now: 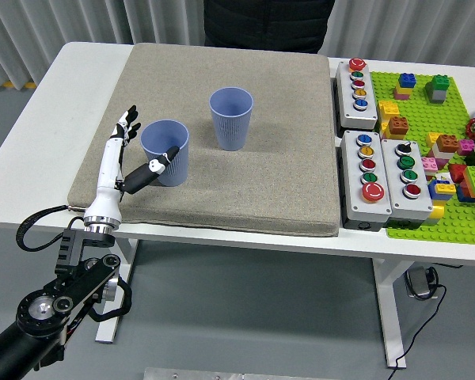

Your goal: Pick cup pour cup place

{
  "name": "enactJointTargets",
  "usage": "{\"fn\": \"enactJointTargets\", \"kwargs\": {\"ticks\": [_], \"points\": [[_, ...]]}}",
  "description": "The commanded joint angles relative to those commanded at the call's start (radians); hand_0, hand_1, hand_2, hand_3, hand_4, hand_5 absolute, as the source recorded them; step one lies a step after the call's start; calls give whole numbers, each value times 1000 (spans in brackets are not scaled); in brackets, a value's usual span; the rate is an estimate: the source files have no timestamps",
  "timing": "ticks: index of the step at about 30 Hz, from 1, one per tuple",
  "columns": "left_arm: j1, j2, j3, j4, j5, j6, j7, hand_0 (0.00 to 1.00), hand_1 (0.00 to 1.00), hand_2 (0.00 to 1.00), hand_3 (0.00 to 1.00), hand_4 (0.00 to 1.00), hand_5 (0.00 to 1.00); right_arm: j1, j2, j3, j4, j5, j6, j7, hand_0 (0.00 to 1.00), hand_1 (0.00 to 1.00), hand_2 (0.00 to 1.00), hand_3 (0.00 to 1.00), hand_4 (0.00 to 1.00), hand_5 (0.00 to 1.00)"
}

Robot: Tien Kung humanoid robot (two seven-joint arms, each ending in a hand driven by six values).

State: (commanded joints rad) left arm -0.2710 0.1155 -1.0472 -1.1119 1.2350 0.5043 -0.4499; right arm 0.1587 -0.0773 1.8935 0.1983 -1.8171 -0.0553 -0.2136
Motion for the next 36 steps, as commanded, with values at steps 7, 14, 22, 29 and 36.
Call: {"fn": "enactJointTargets", "kwargs": {"ticks": [7,14,22,29,36], "points": [[-8,38,-57,-93,-16,-28,11,908,921,998,998,998,643,2,-1,0,-1,7,-3,1,701,702,646,625,18,315],[-55,50,-154,-92,-159,-90,17,858,845,959,938,789,998,7,-2,-3,-1,11,-3,1,700,702,646,625,17,315],[-79,30,-195,-75,-338,-200,53,853,837,959,923,760,998,10,0,-5,-1,14,-4,1,700,702,646,625,16,314],[-67,11,-202,-56,-514,-278,64,866,849,962,916,749,998,8,2,-7,-1,16,-4,1,700,702,645,625,14,314],[-59,4,-198,-59,-467,-262,62,867,853,962,915,755,998,8,2,-6,-1,14,-4,0,700,702,645,625,14,313]]}}
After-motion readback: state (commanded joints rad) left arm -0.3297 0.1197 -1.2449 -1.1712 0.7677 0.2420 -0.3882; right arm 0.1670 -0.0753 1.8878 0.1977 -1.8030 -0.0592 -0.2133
